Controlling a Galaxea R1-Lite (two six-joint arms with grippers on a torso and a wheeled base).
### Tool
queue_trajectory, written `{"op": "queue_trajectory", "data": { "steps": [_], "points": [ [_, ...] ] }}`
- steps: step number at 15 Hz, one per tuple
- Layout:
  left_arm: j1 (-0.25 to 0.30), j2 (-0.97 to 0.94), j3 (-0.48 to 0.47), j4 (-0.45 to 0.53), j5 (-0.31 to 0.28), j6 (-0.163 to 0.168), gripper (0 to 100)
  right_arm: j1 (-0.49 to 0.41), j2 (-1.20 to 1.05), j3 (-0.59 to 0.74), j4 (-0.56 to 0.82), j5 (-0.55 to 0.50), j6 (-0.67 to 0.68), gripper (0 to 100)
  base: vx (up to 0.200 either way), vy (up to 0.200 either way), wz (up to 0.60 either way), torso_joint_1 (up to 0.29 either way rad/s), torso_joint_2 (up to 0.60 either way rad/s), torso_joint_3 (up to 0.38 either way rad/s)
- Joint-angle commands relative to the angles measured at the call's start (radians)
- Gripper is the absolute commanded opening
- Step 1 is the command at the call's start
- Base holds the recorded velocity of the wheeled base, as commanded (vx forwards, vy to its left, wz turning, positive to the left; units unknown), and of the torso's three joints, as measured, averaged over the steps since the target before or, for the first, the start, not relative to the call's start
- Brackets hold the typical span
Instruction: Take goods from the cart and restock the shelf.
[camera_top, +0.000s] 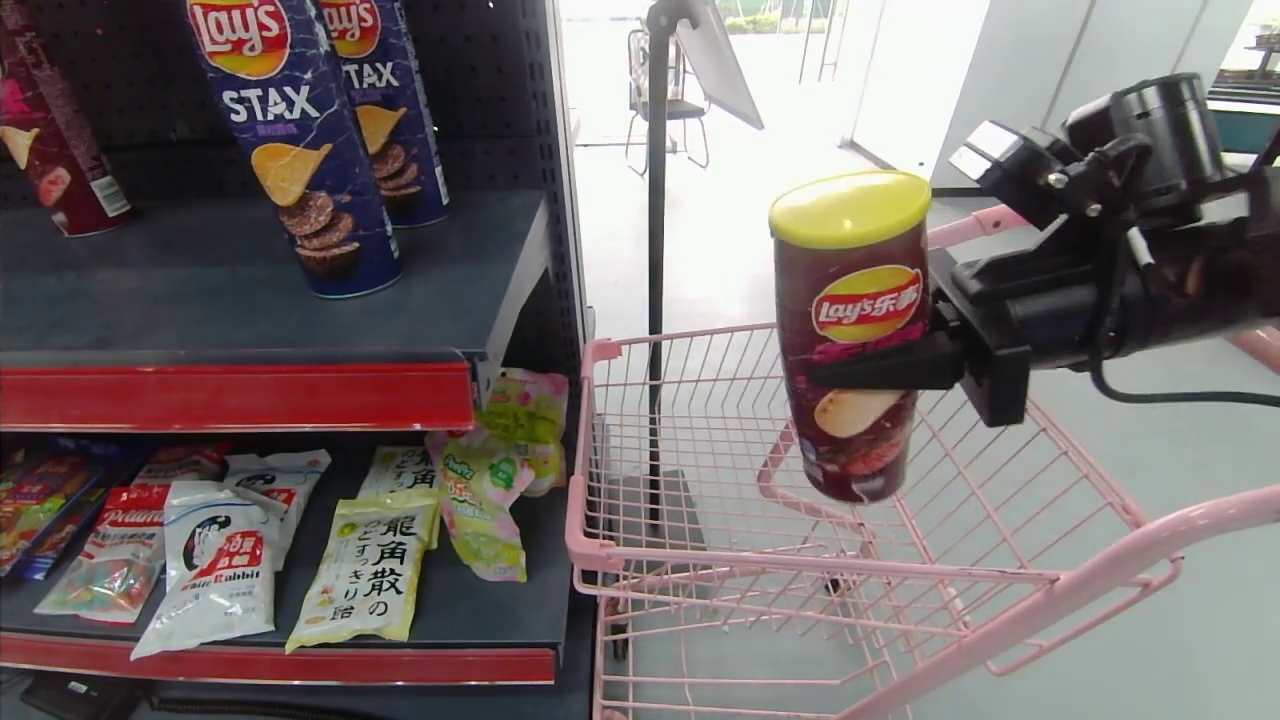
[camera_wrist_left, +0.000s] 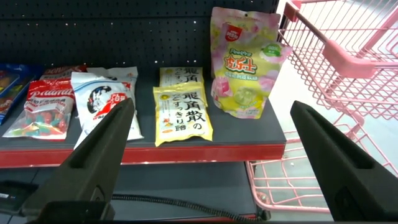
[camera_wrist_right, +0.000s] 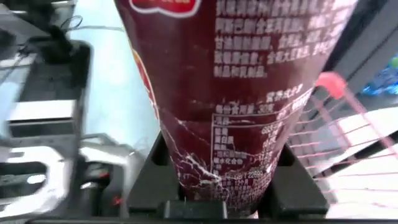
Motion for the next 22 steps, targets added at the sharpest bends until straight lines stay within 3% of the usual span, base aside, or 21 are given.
{"op": "queue_trajectory", "data": {
  "steps": [1,4,6,8,13,22],
  "points": [
    [0.0,0.001,0.0,0.0,0.001,-0.001,100,0.108,-0.159,0.034,0.047,-0.116,0.033,0,0.0,0.0,0.0,0.0,0.0,0.0],
    [0.0,0.001,0.0,0.0,0.001,-0.001,100,0.203,-0.161,0.08,0.03,-0.217,0.049,0,0.0,0.0,0.0,0.0,0.0,0.0],
    [0.0,0.001,0.0,0.0,0.001,-0.001,100,0.201,-0.161,0.155,-0.028,-0.267,0.011,0,0.0,0.0,0.0,0.0,0.0,0.0],
    [0.0,0.001,0.0,0.0,0.001,-0.001,100,0.289,-0.155,0.194,-0.071,-0.294,0.029,0,0.0,0.0,0.0,0.0,0.0,0.0],
    [0.0,0.001,0.0,0.0,0.001,-0.001,100,0.292,-0.133,0.204,-0.089,-0.293,0.039,0,0.0,0.0,0.0,0.029,-0.08,-0.054],
    [0.0,0.001,0.0,0.0,0.001,-0.001,100,0.296,-0.135,0.229,-0.089,-0.291,0.045,0,0.0,0.0,0.0,0.188,-0.5,-0.312]
  ]
}}
